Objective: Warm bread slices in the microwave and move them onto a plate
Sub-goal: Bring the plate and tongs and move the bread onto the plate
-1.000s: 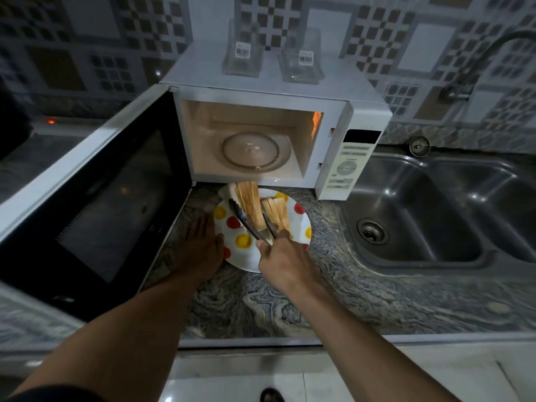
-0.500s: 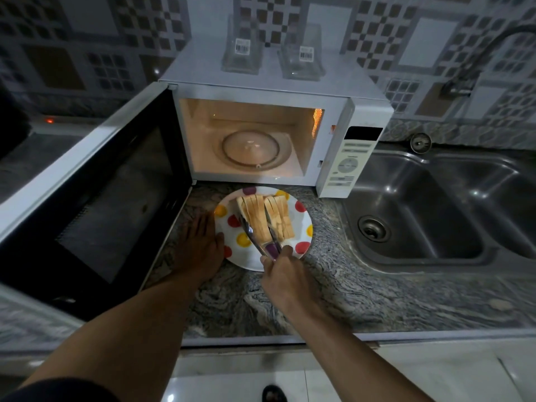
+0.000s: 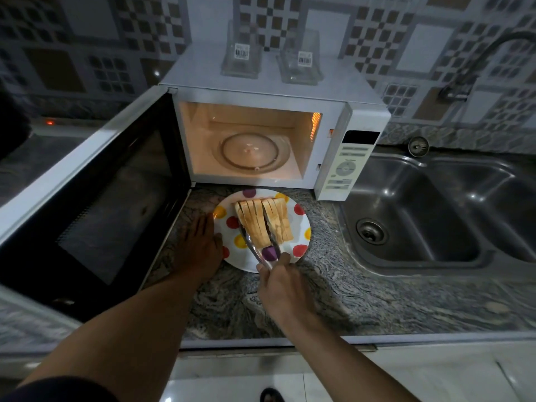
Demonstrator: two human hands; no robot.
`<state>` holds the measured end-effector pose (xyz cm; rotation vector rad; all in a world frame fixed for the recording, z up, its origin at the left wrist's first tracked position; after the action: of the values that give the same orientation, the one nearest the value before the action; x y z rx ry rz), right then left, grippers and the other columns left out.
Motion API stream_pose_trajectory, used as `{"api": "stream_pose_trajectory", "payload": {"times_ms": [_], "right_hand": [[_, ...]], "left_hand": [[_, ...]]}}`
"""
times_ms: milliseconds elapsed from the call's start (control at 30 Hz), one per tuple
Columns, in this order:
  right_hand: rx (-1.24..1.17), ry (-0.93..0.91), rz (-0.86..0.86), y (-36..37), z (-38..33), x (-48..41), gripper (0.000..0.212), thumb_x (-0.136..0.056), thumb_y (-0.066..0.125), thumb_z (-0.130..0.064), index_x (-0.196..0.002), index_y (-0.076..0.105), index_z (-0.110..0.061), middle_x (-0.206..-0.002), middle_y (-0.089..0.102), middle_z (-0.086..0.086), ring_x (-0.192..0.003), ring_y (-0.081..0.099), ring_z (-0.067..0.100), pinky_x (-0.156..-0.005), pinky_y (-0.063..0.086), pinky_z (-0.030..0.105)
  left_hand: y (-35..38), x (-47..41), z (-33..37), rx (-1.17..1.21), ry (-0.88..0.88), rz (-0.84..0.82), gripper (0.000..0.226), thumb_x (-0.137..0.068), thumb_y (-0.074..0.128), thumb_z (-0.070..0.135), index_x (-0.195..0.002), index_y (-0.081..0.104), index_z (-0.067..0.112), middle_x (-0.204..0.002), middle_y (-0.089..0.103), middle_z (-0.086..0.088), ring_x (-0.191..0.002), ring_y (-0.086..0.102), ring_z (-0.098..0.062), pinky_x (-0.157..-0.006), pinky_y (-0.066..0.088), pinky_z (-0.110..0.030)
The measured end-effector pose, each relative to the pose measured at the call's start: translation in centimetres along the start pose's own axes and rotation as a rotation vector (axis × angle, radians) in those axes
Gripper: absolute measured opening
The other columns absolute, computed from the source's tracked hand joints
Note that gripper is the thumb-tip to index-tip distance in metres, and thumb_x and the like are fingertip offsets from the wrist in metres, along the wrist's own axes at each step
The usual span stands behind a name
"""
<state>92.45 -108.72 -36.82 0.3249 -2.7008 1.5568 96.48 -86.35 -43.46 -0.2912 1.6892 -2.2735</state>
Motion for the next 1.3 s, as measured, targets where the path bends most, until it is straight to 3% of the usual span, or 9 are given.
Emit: {"api": "stream_pose_trajectory", "payload": {"times_ms": [333, 600, 733, 800, 900, 1000, 1067, 1200, 1300], "right_hand": [[-0.059, -0.023, 0.033, -2.6, -0.3, 0.5, 0.047, -0.102, 0.044, -0.049, -0.130, 0.040, -0.012, -0.105, 0.061, 0.010, -0.090, 0.064, 0.028, -0.062, 0.045, 0.032], [-0.128, -0.067, 0.001, -4.1, -2.0, -2.4, 0.054, -0.102, 0.043, -0.049, -0.136, 0.039, -0.007, -0.111, 0.065, 0.016, -0.096, 0.064, 0.034, -0.064, 0.037, 0.031], [-0.260, -0.030, -0.076, -3.8, -2.4, -4.6, 0.056, -0.099, 0.042, -0.058, -0.140, 0.040, -0.019, -0.112, 0.067, 0.010, -0.099, 0.065, 0.032, -0.073, 0.046, 0.035], [-0.342, -0.044, -0.111, -3.9, -2.9, -5.5, 0.052, -0.098, 0.043, -0.060, -0.136, 0.047, -0.026, -0.116, 0.066, 0.002, -0.106, 0.063, 0.027, -0.079, 0.047, 0.034], [-0.532, -0.098, -0.197, -4.2, -4.1, -6.6, 0.039, -0.099, 0.046, -0.057, -0.125, 0.060, -0.032, -0.114, 0.065, -0.010, -0.108, 0.061, 0.016, -0.089, 0.049, 0.036], [-0.695, -0.085, -0.287, -4.5, -4.7, -7.6, 0.020, -0.101, 0.050, -0.042, -0.100, 0.065, -0.030, -0.092, 0.068, -0.010, -0.093, 0.065, 0.015, -0.082, 0.053, 0.039], [-0.711, -0.084, -0.326, -5.1, -5.1, -8.1, 0.019, -0.101, 0.050, -0.042, -0.099, 0.065, -0.030, -0.091, 0.070, -0.009, -0.088, 0.066, 0.013, -0.076, 0.053, 0.036], [-0.746, -0.118, -0.363, -7.2, -5.9, -8.8, 0.024, -0.100, 0.051, -0.049, -0.108, 0.069, -0.035, -0.100, 0.076, -0.007, -0.097, 0.071, 0.013, -0.088, 0.057, 0.041], [-0.728, -0.159, -0.383, -8.1, -6.5, -9.0, 0.024, -0.098, 0.052, -0.053, -0.105, 0.069, -0.038, -0.101, 0.077, -0.007, -0.097, 0.072, 0.015, -0.090, 0.057, 0.046]], "left_hand": [[-0.1, -0.1, 0.4, 0.075, -0.032, -0.095, 0.062, -0.104, 0.032, 0.033, -0.157, 0.008, 0.013, -0.165, 0.010, -0.007, -0.151, 0.008, -0.023, -0.122, 0.009, -0.042], [-1.4, -0.2, 0.3, 0.217, -0.178, -0.129, 0.057, -0.095, 0.048, 0.026, -0.150, 0.035, 0.016, -0.154, 0.036, -0.011, -0.138, 0.038, -0.033, -0.113, 0.033, -0.044], [-6.8, 0.6, 2.4, 0.456, -0.211, 0.105, 0.024, -0.100, 0.045, 0.021, -0.111, 0.064, 0.013, -0.112, 0.065, -0.011, -0.108, 0.060, -0.033, -0.080, 0.043, -0.025], [-10.6, 1.3, 4.3, 0.634, -0.153, 0.248, 0.028, -0.102, 0.044, 0.025, -0.085, 0.062, 0.012, -0.083, 0.065, -0.004, -0.086, 0.064, -0.029, -0.063, 0.036, -0.026], [-14.1, 1.4, 6.3, 0.762, -0.105, 0.291, 0.040, -0.097, 0.045, 0.052, -0.088, 0.069, 0.022, -0.086, 0.070, 0.005, -0.083, 0.065, -0.016, -0.074, 0.046, -0.031], [-13.7, 0.1, 7.9, 1.137, -0.192, 0.072, 0.062, -0.078, 0.058, 0.074, -0.114, 0.068, 0.024, -0.104, 0.074, -0.007, -0.099, 0.069, -0.028, -0.093, 0.053, -0.049], [-13.7, -0.4, 9.9, 1.414, -0.203, -0.083, 0.053, -0.083, 0.070, 0.052, -0.115, 0.065, 0.011, -0.103, 0.071, -0.024, -0.097, 0.070, -0.042, -0.089, 0.054, -0.060], [-16.2, -1.1, 12.0, 1.383, -0.135, -0.109, 0.024, -0.096, 0.062, 0.019, -0.110, 0.065, 0.000, -0.095, 0.067, -0.024, -0.076, 0.073, -0.030, -0.065, 0.060, -0.034], [-16.9, -1.7, 12.4, 1.377, -0.118, -0.109, 0.022, -0.094, 0.065, 0.018, -0.106, 0.068, 0.000, -0.107, 0.065, -0.034, -0.096, 0.068, -0.045, -0.087, 0.057, -0.054]]}}
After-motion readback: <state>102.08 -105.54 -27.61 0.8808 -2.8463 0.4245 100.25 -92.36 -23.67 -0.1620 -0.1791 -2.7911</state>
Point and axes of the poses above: each hand's wrist, its own x-axis away from the middle knuckle, its own y-axis out of the palm, z = x × y, the point moved 10 cm from there along -x, towards the middle knuckle
